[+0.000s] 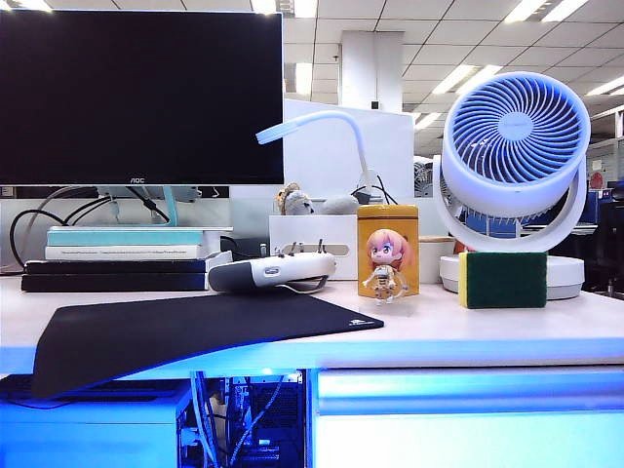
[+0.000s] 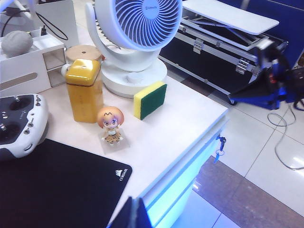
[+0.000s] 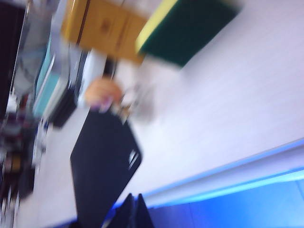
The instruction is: Open the drawer, place the cleaning sponge inside, then close the drawer.
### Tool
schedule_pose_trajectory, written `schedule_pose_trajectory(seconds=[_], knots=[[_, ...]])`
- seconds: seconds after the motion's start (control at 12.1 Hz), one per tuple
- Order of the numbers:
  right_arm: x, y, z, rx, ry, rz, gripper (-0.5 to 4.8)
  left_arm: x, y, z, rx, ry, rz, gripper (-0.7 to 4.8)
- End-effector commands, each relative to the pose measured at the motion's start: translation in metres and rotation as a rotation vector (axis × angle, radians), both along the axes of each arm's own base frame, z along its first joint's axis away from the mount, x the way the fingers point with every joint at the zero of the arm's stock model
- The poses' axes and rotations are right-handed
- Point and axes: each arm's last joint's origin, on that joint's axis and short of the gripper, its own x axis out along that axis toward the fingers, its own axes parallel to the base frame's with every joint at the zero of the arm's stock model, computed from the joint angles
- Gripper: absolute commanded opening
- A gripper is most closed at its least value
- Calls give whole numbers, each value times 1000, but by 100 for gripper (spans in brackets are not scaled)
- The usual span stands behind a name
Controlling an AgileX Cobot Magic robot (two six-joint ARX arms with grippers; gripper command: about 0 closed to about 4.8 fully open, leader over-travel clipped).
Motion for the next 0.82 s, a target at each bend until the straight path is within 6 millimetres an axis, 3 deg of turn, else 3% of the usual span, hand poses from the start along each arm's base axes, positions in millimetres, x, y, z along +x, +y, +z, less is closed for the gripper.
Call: schedule_pose_trajectory(seconds=[0.08, 0.16, 0.33, 0.58, 0.74, 0.82], knots=[[-8, -18, -4, -54, -32, -25, -5, 0, 0, 3, -6, -21, -4, -6], [-12, -21, -11, -73, -24, -36, -5, 0, 0, 3, -7, -21, -4, -6], [-32, -29, -46, -46, 41, -108, -5, 0, 0, 3, -7, -20, -6, -6], [-60, -37, -83, 22, 80, -210, -5, 0, 0, 3, -7, -20, -7, -6], [-58, -44, -97, 76, -26, -169, -5, 0, 0, 3, -7, -20, -7, -6], [-50, -48, -114, 134, -66, -92, -4, 0, 0, 3, -5, -16, -7, -6]])
